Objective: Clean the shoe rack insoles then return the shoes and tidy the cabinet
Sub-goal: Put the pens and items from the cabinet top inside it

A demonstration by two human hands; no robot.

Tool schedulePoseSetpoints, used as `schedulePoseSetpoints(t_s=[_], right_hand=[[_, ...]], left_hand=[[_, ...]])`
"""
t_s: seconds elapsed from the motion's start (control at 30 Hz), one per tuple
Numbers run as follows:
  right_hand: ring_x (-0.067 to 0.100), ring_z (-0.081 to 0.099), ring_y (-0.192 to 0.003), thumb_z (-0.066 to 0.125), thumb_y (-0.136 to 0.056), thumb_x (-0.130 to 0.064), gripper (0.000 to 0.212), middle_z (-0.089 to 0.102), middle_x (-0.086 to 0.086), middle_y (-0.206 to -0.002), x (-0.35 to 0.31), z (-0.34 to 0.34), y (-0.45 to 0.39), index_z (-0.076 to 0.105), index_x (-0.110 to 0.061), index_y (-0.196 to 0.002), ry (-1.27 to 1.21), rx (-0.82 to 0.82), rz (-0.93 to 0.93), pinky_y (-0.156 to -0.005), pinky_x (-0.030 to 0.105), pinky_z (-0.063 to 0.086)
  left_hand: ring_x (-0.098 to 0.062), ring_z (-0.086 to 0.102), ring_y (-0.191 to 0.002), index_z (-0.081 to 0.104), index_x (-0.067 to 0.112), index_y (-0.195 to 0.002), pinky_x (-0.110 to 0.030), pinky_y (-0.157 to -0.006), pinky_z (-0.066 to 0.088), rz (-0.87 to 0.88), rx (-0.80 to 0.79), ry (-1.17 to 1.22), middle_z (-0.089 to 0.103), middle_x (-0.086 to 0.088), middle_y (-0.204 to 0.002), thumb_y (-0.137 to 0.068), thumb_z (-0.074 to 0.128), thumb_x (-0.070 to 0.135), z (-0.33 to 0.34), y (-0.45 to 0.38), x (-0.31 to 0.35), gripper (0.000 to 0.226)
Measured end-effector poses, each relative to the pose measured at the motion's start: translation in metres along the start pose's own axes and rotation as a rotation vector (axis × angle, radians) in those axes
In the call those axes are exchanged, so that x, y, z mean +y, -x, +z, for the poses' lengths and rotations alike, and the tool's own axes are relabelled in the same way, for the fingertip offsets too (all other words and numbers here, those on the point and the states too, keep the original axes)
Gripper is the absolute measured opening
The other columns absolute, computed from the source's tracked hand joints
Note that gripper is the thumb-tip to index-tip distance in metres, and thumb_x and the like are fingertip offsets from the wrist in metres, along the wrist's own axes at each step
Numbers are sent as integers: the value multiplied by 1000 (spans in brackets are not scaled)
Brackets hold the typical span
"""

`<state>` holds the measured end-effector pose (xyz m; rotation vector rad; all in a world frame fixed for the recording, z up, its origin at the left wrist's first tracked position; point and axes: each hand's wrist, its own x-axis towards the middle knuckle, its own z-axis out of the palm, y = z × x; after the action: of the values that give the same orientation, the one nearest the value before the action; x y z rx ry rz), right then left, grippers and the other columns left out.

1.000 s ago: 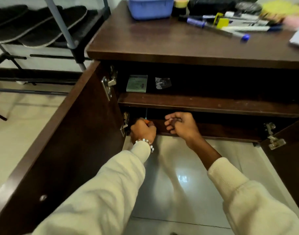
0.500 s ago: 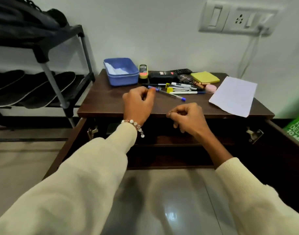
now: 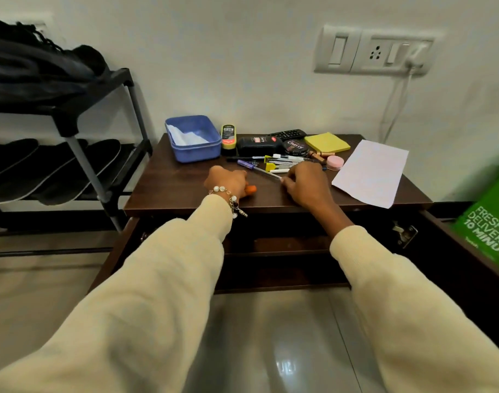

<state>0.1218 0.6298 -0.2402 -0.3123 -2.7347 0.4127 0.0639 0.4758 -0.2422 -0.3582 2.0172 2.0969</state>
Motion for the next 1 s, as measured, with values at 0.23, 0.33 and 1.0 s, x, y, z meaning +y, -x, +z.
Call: schedulePoseSetpoints(t_s=[0.23,0.33,1.0], right_hand=[[10,63,-82,69,-84,-28,11,71,-2,-83,3,-16,35,75,-19,-90,-457,-153,45,-76,31,51],[12,63,-90,65,-87,-31,18,72,0,-93,16,-23,25,73,-17,-96,-479,-210,21,-82,30,47],[26,52,-102,58,-90,-9,24,64,10,-106,16,-7,19,69,-11,-111,-173,149,-101,-83,34,42]], left_hand=[[-24,69,-83,44,5,-112,-32,-52,56,-65,-102,152,67,-14,-96,-89,67,19,22,5,12,35],[-20,65,-67,54,-1,-120,-30,-53,54,-57,-110,139,67,-11,-85,-94,60,12,27,6,11,30],[-12,55,-38,73,14,-87,-19,-37,42,246,-266,138,66,3,-56,-90,65,29,-42,36,-12,17]])
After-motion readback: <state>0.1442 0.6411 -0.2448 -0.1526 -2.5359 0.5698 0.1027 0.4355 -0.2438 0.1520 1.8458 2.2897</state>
